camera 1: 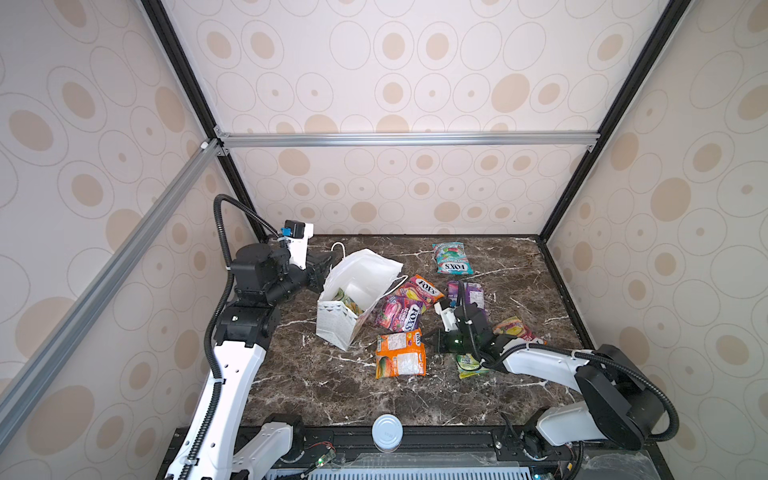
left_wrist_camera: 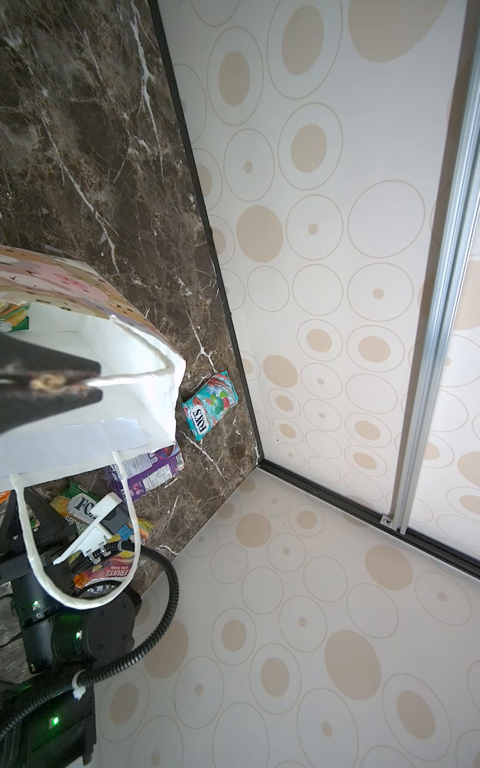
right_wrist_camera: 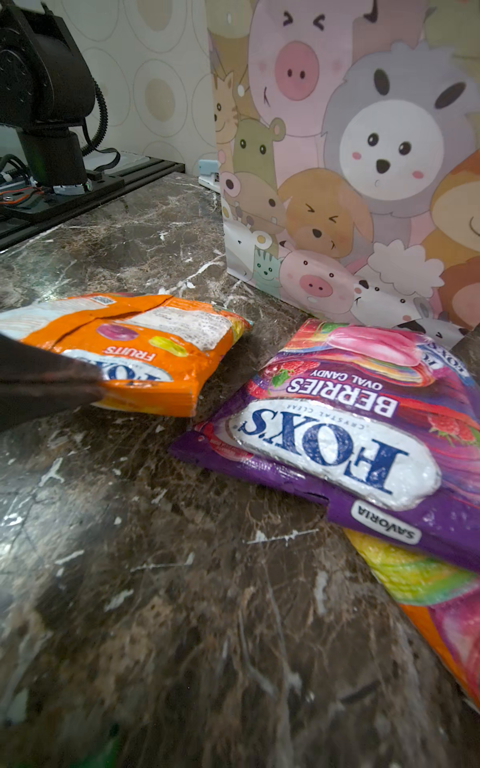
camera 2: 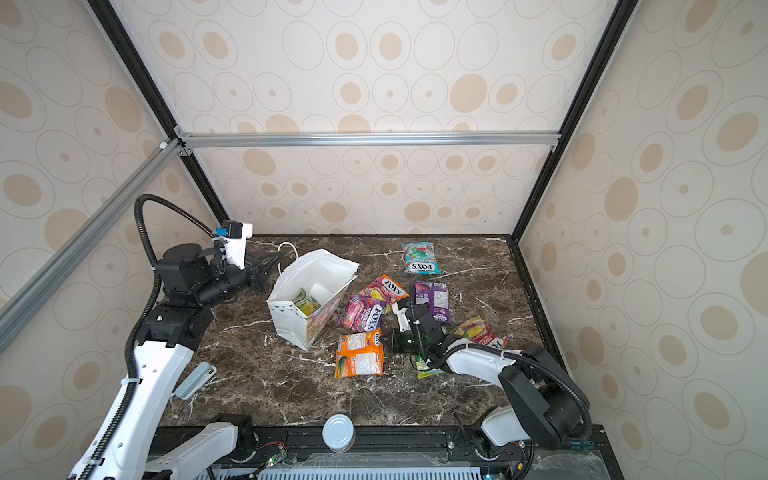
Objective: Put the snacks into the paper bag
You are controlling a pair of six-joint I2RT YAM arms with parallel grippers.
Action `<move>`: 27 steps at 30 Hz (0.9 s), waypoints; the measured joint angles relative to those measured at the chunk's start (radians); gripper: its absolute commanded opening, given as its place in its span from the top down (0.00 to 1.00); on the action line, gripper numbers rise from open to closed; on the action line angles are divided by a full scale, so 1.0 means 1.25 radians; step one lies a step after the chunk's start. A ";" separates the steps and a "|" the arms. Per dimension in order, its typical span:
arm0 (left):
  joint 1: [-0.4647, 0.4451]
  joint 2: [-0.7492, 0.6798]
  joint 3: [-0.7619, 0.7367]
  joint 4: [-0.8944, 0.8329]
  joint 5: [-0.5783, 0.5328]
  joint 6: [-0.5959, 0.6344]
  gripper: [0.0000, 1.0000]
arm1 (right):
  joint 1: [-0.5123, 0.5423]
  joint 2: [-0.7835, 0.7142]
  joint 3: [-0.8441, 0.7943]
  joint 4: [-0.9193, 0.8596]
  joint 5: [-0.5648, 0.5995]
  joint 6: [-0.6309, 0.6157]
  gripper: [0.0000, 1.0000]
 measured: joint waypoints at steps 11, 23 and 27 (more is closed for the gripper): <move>0.000 0.000 -0.001 0.004 -0.004 0.000 1.00 | 0.000 -0.090 0.007 -0.070 0.011 -0.015 1.00; 0.000 -0.005 -0.002 0.005 -0.009 0.000 1.00 | 0.000 -0.148 0.060 -0.146 0.015 -0.050 1.00; 0.000 -0.007 -0.003 0.005 -0.012 0.000 1.00 | 0.000 -0.172 0.080 -0.172 0.017 -0.059 1.00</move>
